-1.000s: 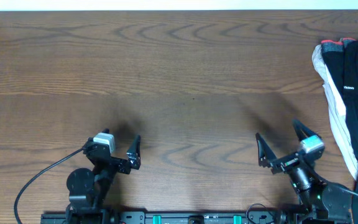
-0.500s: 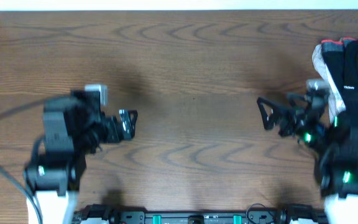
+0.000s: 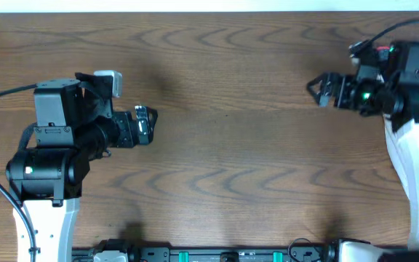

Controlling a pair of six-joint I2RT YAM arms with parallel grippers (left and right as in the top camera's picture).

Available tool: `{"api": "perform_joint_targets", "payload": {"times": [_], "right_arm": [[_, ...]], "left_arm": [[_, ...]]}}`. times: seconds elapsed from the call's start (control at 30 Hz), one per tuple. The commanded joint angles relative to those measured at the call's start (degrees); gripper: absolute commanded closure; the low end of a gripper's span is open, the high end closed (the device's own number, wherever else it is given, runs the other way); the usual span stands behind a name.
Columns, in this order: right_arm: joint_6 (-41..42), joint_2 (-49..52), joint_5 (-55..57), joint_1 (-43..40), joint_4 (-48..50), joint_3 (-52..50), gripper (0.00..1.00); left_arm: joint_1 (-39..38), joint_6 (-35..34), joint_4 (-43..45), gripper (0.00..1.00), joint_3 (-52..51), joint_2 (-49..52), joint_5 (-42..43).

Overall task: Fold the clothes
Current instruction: 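Reach the right gripper to the clothes pile and grasp the black polo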

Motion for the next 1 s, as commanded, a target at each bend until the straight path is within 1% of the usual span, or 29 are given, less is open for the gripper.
{"api": "perform_joint_targets", "payload": {"times": [0.0,0.1,0.23,0.33,0.5,0.57,0.6,0.63,0.77,0.87,0.97], "right_arm": [[3.41,4.52,16.39,-4.72,-2.86,7.93,0.01],[4.68,11.06,21.00,-9.62,-7.30,15.93,0.01],[4.70,20.11,21.55,-15.76,-10.08,25.24,0.02],[4.72,25.62,21.33,-18.56,-9.75,29.00,0.09],[5.68,32.39,24.26,-20.06,-6.91,29.73,0.18],[8.39,34.49,26.58,-20.17,-4.94,29.73,0.18],[9.33,35.32,26.69,-20.24,-3.76,29.70,0.13],[9.88,36.28,26.69,-20.24,-2.43,29.70,0.13],[10.49,39.21,27.04,-20.20,1.66,29.70,0.23],[12.41,41.31,27.36,-20.20,3.13,29.70,0.29],[12.66,43.30,27.71,-20.15,3.28,29.70,0.30]], "left_arm": [[0.24,1.03,-1.22,0.02,0.74,0.04,0.28],[0.24,1.01,-1.75,0.02,0.74,0.04,0.31],[0.24,1.01,-1.70,0.02,0.74,0.04,0.31],[0.24,1.01,-1.70,0.02,0.74,0.07,0.31],[0.24,0.98,-1.70,0.02,0.74,0.26,0.31],[0.24,0.98,-1.70,0.02,0.74,0.31,0.31],[0.24,0.98,-1.70,0.02,0.74,0.31,0.31],[0.24,0.98,-1.68,0.02,0.74,0.31,0.31],[0.24,0.98,-1.68,0.02,0.74,0.31,0.31],[0.24,0.98,-1.68,0.02,0.74,0.31,0.31],[0.24,0.98,-1.66,0.02,0.74,0.31,0.31]]}}
